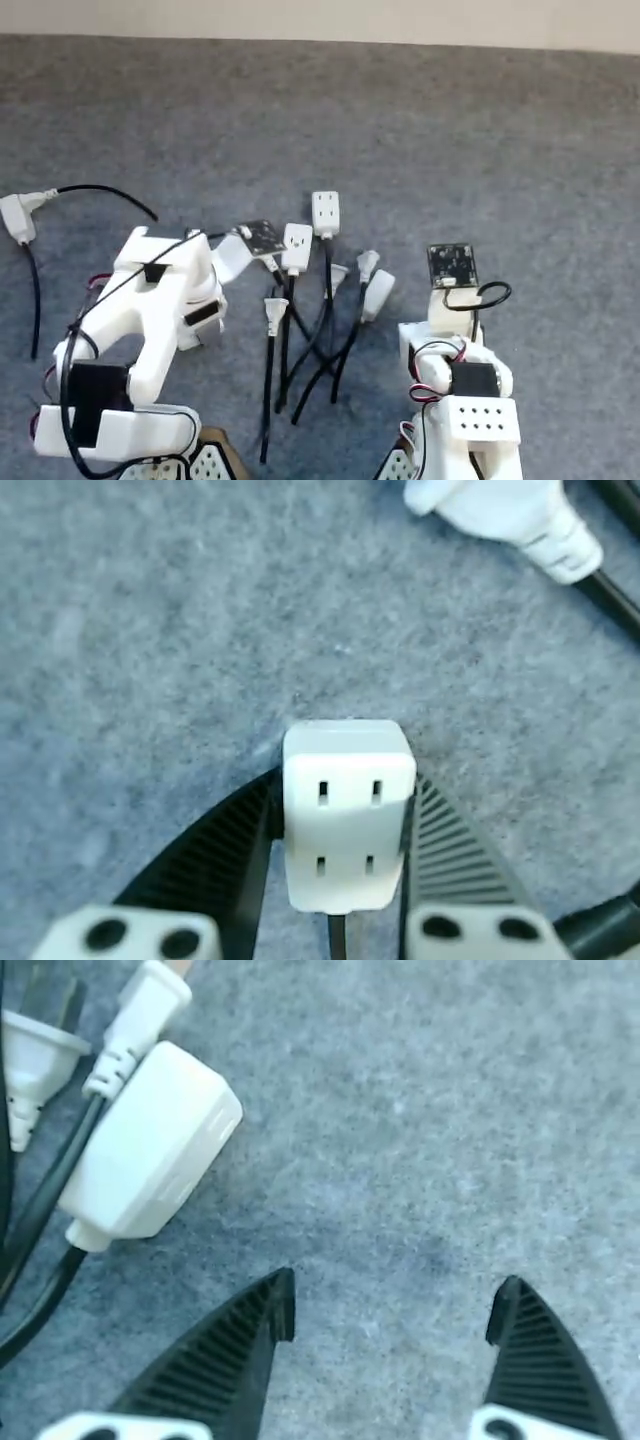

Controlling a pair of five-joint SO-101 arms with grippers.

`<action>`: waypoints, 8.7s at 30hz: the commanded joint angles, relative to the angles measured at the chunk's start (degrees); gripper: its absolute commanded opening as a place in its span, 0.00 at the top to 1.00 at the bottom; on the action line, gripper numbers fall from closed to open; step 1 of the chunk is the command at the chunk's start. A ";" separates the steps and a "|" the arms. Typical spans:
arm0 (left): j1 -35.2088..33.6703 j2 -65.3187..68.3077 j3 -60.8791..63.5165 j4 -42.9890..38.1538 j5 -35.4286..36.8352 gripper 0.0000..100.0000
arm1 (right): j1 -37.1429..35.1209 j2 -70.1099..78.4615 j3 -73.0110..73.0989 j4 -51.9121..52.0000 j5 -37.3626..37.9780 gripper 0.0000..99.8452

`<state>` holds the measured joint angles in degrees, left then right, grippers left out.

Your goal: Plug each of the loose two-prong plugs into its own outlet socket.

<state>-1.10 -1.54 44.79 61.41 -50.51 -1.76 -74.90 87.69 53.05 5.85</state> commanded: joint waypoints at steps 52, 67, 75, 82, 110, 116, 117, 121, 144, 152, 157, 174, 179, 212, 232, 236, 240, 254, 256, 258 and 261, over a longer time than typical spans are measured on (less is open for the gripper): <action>-9.80 -0.13 -2.24 6.86 -1.58 0.86 | -0.57 -0.75 -0.75 -1.19 -0.09 0.70; 4.88 0.22 -10.51 6.51 6.77 0.99 | -0.57 -0.75 -0.75 -1.19 -0.09 0.70; 5.58 0.22 -12.26 9.58 7.12 0.96 | -0.57 -0.75 -0.75 -1.19 -0.09 0.70; 5.41 -0.31 -16.48 23.12 2.64 0.72 | -0.57 -0.75 -0.75 -1.19 -0.09 0.70; -12.62 -0.22 -15.34 -12.13 54.59 0.76 | -7.78 -0.13 -11.30 3.47 3.43 0.70; -17.01 0.22 -14.73 -15.21 56.53 0.76 | -17.19 9.27 -25.63 6.73 0.44 0.70; -17.71 0.22 -14.73 -15.38 58.64 0.76 | -17.98 12.62 -28.53 6.73 -0.88 0.70; -20.18 0.22 -14.37 -16.44 63.91 0.76 | -19.91 27.82 -40.40 6.37 -6.07 0.70; -21.05 0.40 -13.41 -18.90 65.14 0.76 | -27.21 70.99 -60.44 1.10 -15.47 0.70; -20.79 0.40 -13.32 -18.90 65.14 0.76 | -18.59 74.24 -60.70 -1.63 -15.12 0.70; -20.70 0.40 -13.32 -18.90 65.14 0.76 | -15.78 74.24 -60.70 -1.63 -12.13 0.70; -20.35 0.40 -13.05 -18.90 65.14 0.76 | -16.04 74.59 -62.73 -2.15 5.80 0.91; -20.00 0.40 -13.05 -18.90 65.14 0.76 | -15.96 74.68 -61.58 -2.51 7.12 0.86; -19.12 0.40 -12.97 -18.64 64.88 0.76 | -20.97 74.68 -47.69 -7.60 4.48 0.85; -19.03 0.31 -11.82 -18.90 64.97 0.76 | -9.98 74.24 -92.53 26.95 6.24 1.00; -19.03 0.31 -11.82 -18.90 64.97 0.76 | -7.52 74.51 -105.10 41.27 12.22 1.00; -19.03 0.31 -11.82 -18.99 64.97 0.76 | -1.54 74.33 -109.67 47.96 20.13 1.00; -18.95 0.40 -11.65 -18.99 64.88 0.76 | 9.01 75.56 -61.67 9.19 30.42 1.00; -18.15 0.40 -11.65 -18.99 64.79 0.76 | 8.92 75.56 -57.19 4.53 29.54 1.00; -17.54 0.40 -11.56 -18.99 64.79 0.76 | 8.92 75.56 -55.16 0.48 25.67 1.00; -17.54 0.40 -11.56 -18.99 64.79 0.76 | 8.22 75.56 -53.85 -3.03 21.45 1.00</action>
<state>-19.91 -0.84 33.36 43.21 13.93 6.59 1.23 33.54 54.11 30.99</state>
